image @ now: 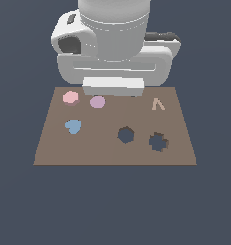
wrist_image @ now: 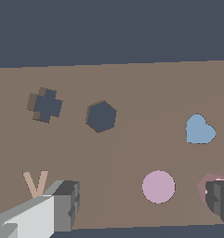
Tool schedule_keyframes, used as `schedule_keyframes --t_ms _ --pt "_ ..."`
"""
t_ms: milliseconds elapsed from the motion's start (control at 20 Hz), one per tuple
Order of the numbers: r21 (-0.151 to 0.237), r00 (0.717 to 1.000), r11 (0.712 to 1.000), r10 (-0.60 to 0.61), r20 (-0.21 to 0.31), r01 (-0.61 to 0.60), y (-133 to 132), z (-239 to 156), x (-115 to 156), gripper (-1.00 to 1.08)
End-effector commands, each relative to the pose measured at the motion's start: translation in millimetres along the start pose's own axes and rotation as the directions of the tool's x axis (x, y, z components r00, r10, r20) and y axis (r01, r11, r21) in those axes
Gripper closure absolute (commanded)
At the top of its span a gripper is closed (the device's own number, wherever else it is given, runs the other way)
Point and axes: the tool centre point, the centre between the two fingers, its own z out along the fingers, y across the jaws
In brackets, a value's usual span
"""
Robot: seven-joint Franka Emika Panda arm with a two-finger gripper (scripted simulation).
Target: Insert a designated object into the corresponding slot on a board.
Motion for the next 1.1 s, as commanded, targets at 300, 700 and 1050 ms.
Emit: schedule_keyframes --t_ms 300,700,1050 --pt "0.0 1.0 1.0 -0.013 0.0 0.013 6 5 -5 -0.92" --pt "0.0 0.998 0.998 -0.07 0.0 0.07 35 28 -25 -0.92" --pt "-0.001 0.989 0.989 -0.151 0.0 0.151 78 60 -50 -0.92"
